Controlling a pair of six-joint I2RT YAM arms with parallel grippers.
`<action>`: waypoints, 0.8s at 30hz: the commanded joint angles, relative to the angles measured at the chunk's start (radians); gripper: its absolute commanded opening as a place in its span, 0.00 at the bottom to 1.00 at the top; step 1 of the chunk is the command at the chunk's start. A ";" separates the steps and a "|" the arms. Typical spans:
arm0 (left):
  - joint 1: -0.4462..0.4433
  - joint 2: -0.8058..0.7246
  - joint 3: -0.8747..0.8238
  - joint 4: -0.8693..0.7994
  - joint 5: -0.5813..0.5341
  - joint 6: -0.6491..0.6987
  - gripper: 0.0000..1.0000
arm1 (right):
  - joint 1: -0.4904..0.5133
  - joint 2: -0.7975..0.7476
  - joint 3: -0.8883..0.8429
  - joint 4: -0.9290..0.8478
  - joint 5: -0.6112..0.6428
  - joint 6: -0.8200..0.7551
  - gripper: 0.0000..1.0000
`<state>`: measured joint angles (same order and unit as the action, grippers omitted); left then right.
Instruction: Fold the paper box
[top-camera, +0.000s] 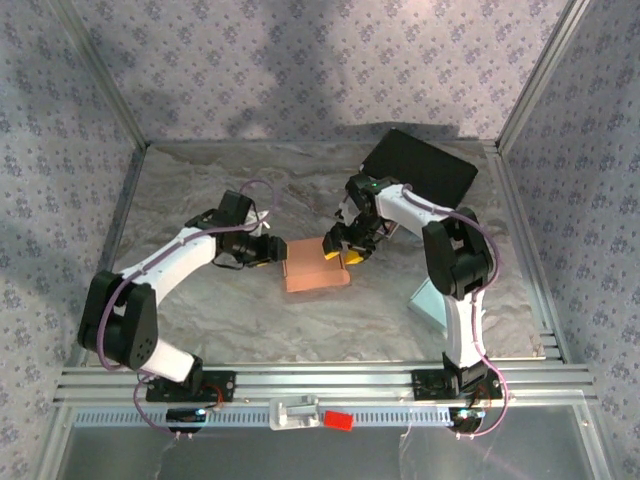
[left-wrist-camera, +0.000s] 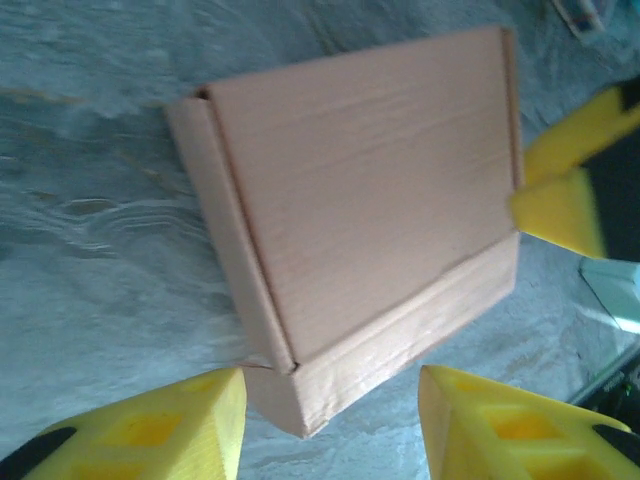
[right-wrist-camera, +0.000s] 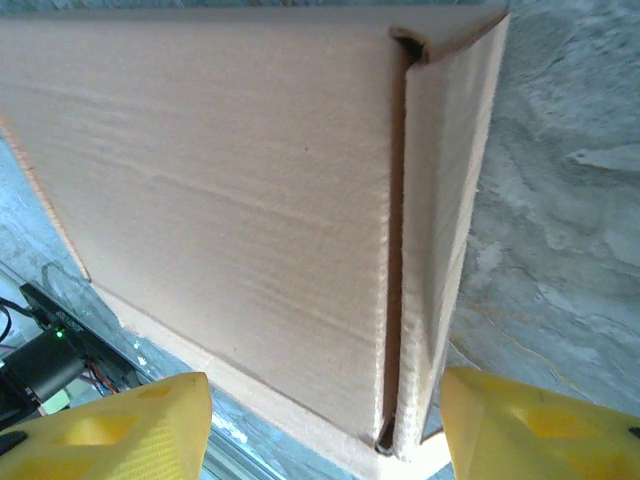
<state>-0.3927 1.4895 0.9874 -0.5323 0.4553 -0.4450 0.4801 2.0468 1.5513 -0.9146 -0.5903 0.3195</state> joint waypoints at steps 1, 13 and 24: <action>0.007 0.056 0.059 -0.046 -0.033 0.025 0.51 | -0.004 -0.012 0.044 -0.049 0.040 -0.045 0.63; -0.020 0.175 0.051 0.095 -0.050 -0.062 0.49 | -0.029 0.015 0.012 0.066 -0.020 0.003 0.62; -0.025 0.190 0.005 0.160 -0.053 -0.091 0.42 | -0.025 0.045 -0.017 0.097 -0.009 0.024 0.57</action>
<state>-0.4126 1.6592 1.0042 -0.3943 0.4065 -0.5262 0.4522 2.0747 1.5539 -0.8150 -0.5915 0.3294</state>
